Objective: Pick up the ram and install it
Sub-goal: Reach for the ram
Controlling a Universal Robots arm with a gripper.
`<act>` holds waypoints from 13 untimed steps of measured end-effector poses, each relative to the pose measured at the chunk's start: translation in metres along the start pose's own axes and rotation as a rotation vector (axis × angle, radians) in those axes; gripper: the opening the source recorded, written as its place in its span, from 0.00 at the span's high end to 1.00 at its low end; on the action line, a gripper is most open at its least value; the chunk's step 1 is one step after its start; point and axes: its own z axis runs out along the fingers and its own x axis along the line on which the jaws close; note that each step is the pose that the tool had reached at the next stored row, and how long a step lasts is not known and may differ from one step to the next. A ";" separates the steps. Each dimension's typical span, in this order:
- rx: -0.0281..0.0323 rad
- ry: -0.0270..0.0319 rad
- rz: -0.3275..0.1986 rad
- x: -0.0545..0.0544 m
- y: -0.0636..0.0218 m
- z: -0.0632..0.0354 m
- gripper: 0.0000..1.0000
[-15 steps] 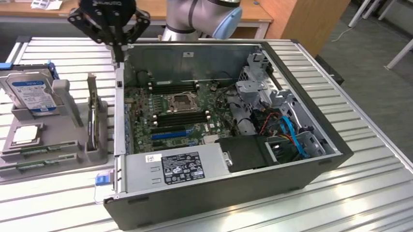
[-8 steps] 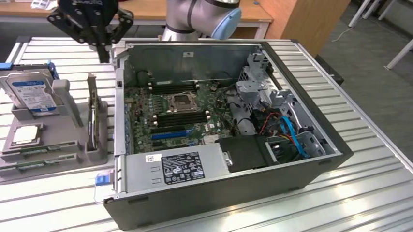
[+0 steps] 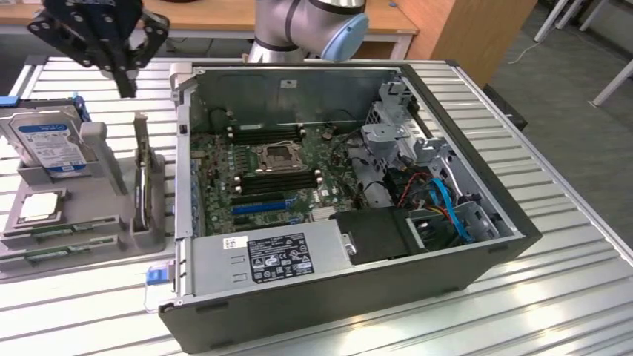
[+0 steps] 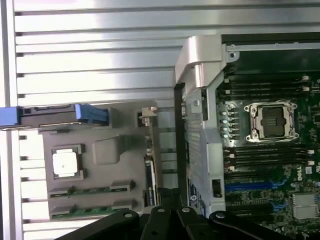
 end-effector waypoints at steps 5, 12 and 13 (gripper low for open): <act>0.0009 0.0000 0.000 0.022 -0.0019 -0.0006 0.89; 0.0039 -0.0003 0.000 0.054 -0.0043 -0.0014 0.89; 0.0044 -0.0002 0.000 0.059 -0.0046 -0.0015 0.89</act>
